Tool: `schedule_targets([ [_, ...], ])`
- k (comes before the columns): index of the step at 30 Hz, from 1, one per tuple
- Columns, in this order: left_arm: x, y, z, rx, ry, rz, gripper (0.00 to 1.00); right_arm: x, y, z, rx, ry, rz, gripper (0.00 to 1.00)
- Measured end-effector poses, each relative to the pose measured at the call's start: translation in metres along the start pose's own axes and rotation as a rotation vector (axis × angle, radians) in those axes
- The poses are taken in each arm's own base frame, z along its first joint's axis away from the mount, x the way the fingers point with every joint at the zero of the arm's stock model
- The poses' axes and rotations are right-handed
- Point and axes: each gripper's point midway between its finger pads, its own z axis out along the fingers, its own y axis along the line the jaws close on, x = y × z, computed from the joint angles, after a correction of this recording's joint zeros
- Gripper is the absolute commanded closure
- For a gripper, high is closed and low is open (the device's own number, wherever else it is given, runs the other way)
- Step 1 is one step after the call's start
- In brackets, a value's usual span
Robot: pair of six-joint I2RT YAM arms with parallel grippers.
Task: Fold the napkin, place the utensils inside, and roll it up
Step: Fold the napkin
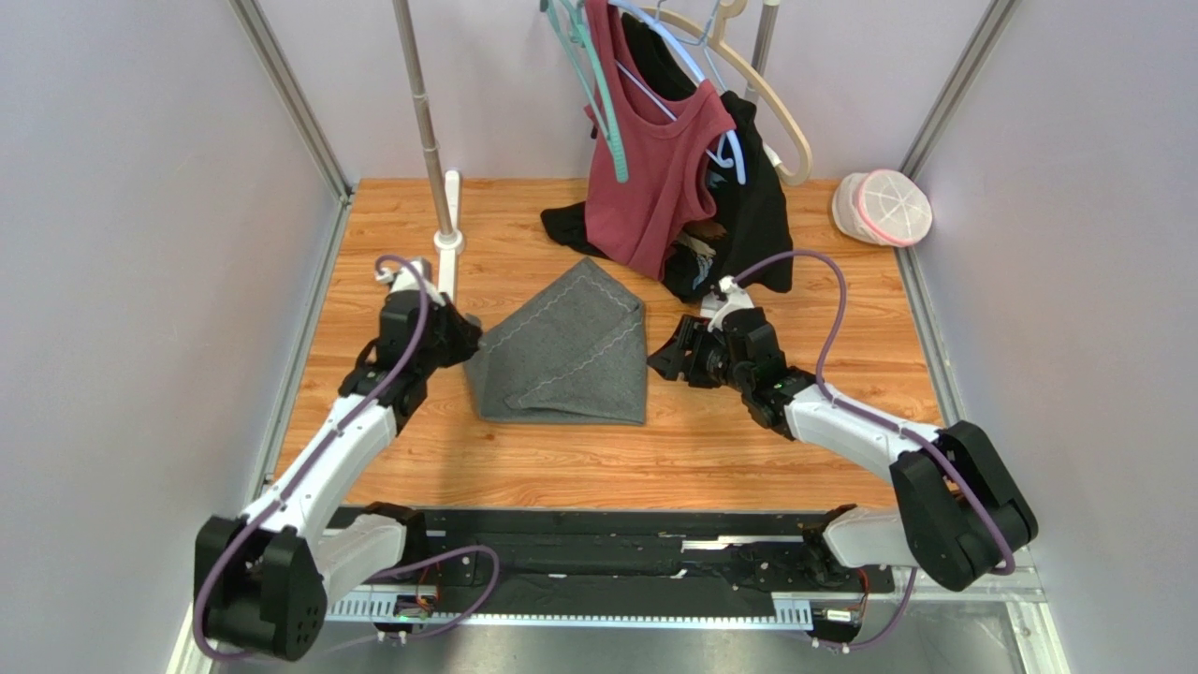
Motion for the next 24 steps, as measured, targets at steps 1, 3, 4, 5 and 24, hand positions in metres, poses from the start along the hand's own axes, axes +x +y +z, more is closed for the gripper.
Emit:
schedule_targets([
  [1,0.003,-0.008,0.005,0.018,0.011,0.023,1.00,0.001,-0.001,-0.001,0.003,-0.002,0.002,0.38],
  [3,0.015,-0.029,0.016,0.062,0.050,0.081,1.00,0.002,-0.003,-0.003,0.012,-0.004,0.006,0.38],
  [4,0.020,-0.040,0.021,0.086,0.065,0.106,1.00,0.002,-0.004,-0.004,0.015,-0.005,0.006,0.38],
  [5,0.027,-0.052,0.027,0.113,0.086,0.138,1.00,0.002,-0.005,-0.004,0.021,-0.005,0.009,0.38],
  [24,0.125,-0.159,0.043,0.439,0.242,0.549,1.00,0.002,-0.014,-0.018,0.081,-0.017,0.013,0.38],
])
